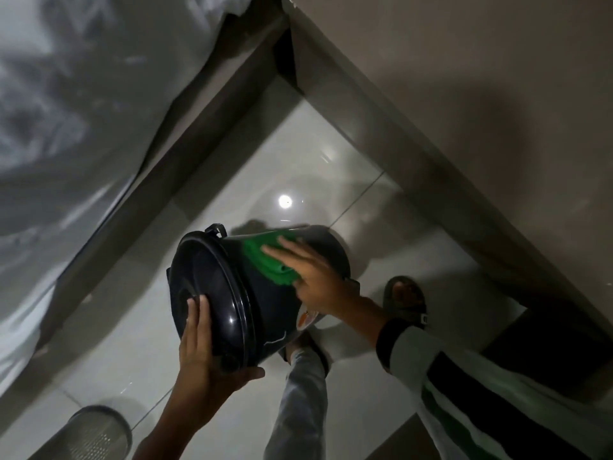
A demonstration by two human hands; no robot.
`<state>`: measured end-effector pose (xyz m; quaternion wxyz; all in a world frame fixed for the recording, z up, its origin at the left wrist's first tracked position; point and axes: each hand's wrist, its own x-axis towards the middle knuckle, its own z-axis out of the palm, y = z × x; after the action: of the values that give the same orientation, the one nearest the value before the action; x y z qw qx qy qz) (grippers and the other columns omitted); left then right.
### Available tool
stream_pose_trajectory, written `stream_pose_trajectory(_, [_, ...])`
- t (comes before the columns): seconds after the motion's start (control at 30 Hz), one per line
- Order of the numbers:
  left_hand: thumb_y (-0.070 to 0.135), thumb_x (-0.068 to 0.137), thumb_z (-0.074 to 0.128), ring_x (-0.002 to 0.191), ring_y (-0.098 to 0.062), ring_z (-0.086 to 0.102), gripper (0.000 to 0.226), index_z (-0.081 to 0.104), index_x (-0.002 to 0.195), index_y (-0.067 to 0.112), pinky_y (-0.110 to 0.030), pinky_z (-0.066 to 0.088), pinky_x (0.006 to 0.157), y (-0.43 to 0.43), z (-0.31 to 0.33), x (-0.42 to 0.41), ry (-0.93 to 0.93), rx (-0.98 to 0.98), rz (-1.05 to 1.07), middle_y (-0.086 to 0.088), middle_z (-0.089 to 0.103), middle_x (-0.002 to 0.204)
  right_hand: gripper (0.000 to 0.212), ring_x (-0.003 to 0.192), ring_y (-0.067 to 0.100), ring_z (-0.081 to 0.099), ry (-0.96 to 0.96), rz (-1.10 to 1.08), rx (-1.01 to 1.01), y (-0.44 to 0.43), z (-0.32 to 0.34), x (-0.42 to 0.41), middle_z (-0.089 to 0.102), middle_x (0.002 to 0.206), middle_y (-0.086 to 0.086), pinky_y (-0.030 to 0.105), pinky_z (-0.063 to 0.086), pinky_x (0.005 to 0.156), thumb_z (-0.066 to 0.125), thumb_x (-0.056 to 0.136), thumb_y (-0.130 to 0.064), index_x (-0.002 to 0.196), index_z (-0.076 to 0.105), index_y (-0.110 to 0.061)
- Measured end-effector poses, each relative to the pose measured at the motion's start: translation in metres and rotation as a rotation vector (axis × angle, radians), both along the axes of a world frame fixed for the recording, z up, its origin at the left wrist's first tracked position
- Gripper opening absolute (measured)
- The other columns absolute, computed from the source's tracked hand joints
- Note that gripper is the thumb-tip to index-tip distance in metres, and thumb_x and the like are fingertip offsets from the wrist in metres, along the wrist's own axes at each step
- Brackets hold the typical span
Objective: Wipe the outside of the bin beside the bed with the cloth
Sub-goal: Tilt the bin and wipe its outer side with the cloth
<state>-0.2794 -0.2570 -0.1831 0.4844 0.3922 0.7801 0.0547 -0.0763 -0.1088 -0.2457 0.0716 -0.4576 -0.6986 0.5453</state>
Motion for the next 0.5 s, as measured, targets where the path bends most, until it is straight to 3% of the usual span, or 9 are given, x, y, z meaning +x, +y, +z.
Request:
stream_pose_trajectory(0.1, [0.056, 0.036, 0.094, 0.155, -0.03, 0.014, 0.155, -0.01, 0.151, 0.058, -0.064, 0.034, 0.115, 0.008, 0.005, -0.014, -0.108, 0.002, 0.061, 0.007, -0.001, 0.171, 0.064, 0.144, 0.033, 0.026, -0.288, -0.058, -0.082, 0.02, -0.048, 0.03, 0.035, 0.154, 0.01, 0.048, 0.032, 0.116, 0.044, 0.085, 0.005, 0.144, 0.04, -0.019])
stream_pose_trajectory(0.17, [0.059, 0.039, 0.09, 0.156, -0.019, 0.011, 0.148, -0.006, 0.152, 0.055, -0.055, 0.025, 0.122, 0.016, 0.012, -0.016, -0.114, 0.035, 0.061, 0.003, 0.005, 0.171, 0.062, 0.144, 0.03, 0.026, -0.403, -0.083, -0.192, 0.04, -0.07, 0.035, 0.032, 0.156, 0.006, 0.045, 0.03, 0.116, 0.045, 0.089, 0.003, 0.146, 0.037, -0.02])
stream_pose_trajectory(0.27, [0.054, 0.041, 0.09, 0.155, -0.014, 0.009, 0.141, 0.0, 0.15, 0.056, -0.051, 0.021, 0.124, 0.043, 0.015, -0.013, -0.102, 0.062, 0.05, 0.003, 0.007, 0.17, 0.06, 0.142, 0.027, 0.033, -0.265, -0.106, -0.18, 0.053, -0.06, 0.007, 0.037, 0.154, 0.009, 0.04, 0.028, 0.118, 0.05, 0.089, 0.002, 0.144, 0.04, -0.018])
stream_pose_trajectory(0.33, [0.065, 0.041, 0.089, 0.156, -0.022, 0.012, 0.145, 0.005, 0.157, 0.04, -0.056, 0.023, 0.123, 0.065, 0.016, -0.008, -0.056, 0.055, 0.045, -0.002, 0.011, 0.17, 0.069, 0.141, 0.028, 0.032, -0.09, -0.131, -0.143, 0.043, -0.027, -0.02, 0.039, 0.152, 0.009, 0.04, 0.026, 0.119, 0.052, 0.081, 0.007, 0.143, 0.042, -0.023])
stream_pose_trajectory(0.4, [0.078, 0.035, 0.08, 0.156, -0.021, 0.011, 0.149, 0.006, 0.158, 0.038, -0.055, 0.021, 0.124, 0.085, 0.019, -0.003, -0.039, 0.056, 0.072, -0.002, 0.011, 0.17, 0.079, 0.142, 0.029, 0.03, 0.035, -0.147, -0.079, 0.026, 0.005, -0.032, 0.037, 0.153, 0.004, 0.041, 0.023, 0.117, 0.052, 0.075, 0.005, 0.142, 0.039, -0.035])
stream_pose_trajectory(0.5, [0.077, 0.035, 0.081, 0.156, -0.017, 0.009, 0.147, 0.005, 0.156, 0.044, -0.052, 0.019, 0.125, 0.102, 0.019, -0.004, -0.061, 0.037, 0.126, 0.002, 0.009, 0.17, 0.084, 0.146, 0.03, 0.022, -0.117, -0.116, 0.049, 0.021, 0.002, -0.017, 0.034, 0.156, 0.0, 0.051, 0.015, 0.118, 0.053, 0.072, -0.005, 0.144, 0.03, -0.041])
